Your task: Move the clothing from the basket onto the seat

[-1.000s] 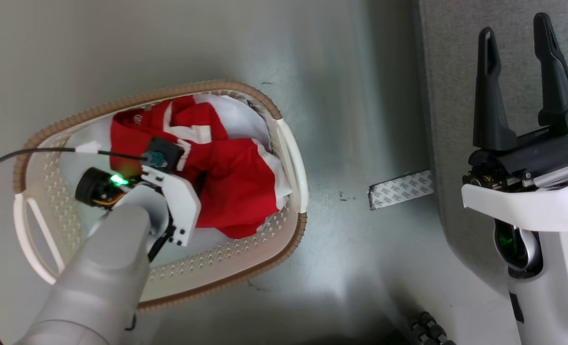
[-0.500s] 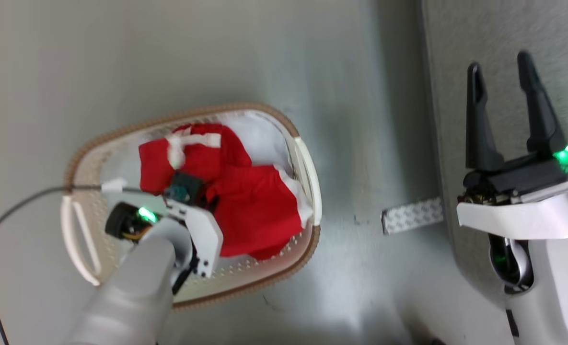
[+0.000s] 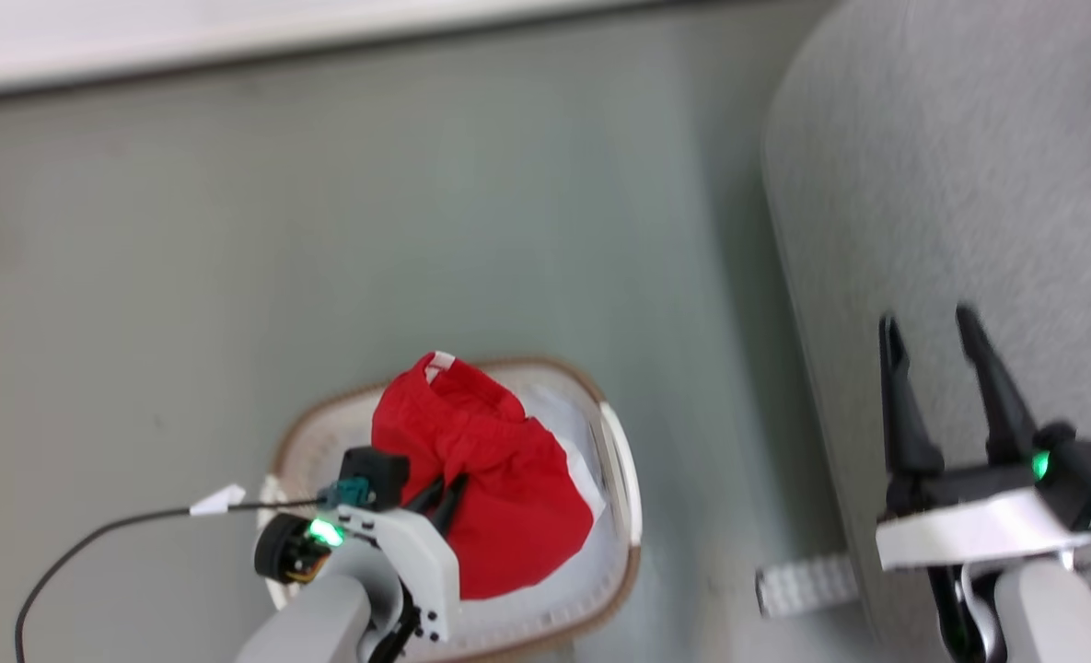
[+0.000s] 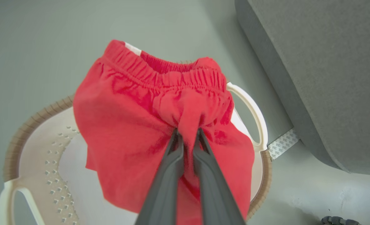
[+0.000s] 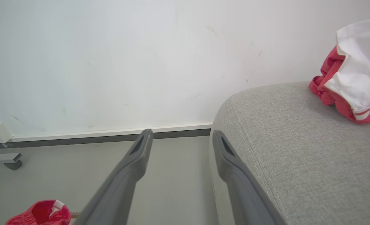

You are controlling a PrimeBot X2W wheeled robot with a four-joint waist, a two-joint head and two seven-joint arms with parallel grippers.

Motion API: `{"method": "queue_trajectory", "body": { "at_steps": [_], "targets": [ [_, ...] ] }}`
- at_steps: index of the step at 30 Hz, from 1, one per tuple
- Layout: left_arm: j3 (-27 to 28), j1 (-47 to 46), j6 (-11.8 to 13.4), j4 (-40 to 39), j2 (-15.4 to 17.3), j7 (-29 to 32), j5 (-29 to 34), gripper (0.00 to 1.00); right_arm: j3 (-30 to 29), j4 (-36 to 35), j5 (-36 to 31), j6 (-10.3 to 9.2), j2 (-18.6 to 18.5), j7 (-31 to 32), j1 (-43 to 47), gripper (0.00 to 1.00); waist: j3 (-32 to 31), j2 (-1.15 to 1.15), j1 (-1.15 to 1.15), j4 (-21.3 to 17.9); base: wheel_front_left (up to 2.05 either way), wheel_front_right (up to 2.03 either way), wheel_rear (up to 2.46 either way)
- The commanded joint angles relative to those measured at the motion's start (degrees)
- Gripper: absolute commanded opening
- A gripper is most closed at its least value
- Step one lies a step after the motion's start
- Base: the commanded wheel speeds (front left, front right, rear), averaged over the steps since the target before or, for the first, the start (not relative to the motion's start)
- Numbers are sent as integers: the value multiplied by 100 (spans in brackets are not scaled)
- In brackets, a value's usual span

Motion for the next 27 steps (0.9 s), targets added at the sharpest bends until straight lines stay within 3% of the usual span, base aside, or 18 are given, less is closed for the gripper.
{"method": "queue_trajectory", "body": {
  "at_steps": [1, 5, 10, 18, 27],
  "targets": [
    [6, 159, -10, -73, 42, -71, -52, 0, -39, 70, -10, -13, -9, 3, 187, 100, -870, 0, 1, 293, 0, 0, 0],
    [68, 375, -3, -374, 88, -128, -174, 0, -78, 228, -42, -13, -8, 3, 526, 100, -1445, 0, 1, 373, 0, 0, 0],
    [199, 610, 177, -941, 172, -157, -273, 0, -90, 374, -68, -13, -8, 3, 937, 100, -2079, 0, 1, 460, 0, 0, 0],
    [408, 830, 637, -2346, 450, 0, -345, 0, -12, 500, -182, -13, -8, 3, 1466, 100, -2794, 0, 1, 568, 0, 0, 0],
    [538, 1161, 1179, -4255, 945, 549, -369, 0, 99, 438, -201, -13, -8, 3, 1742, 100, -3150, 0, 1, 551, 0, 0, 0]
  ]
}}
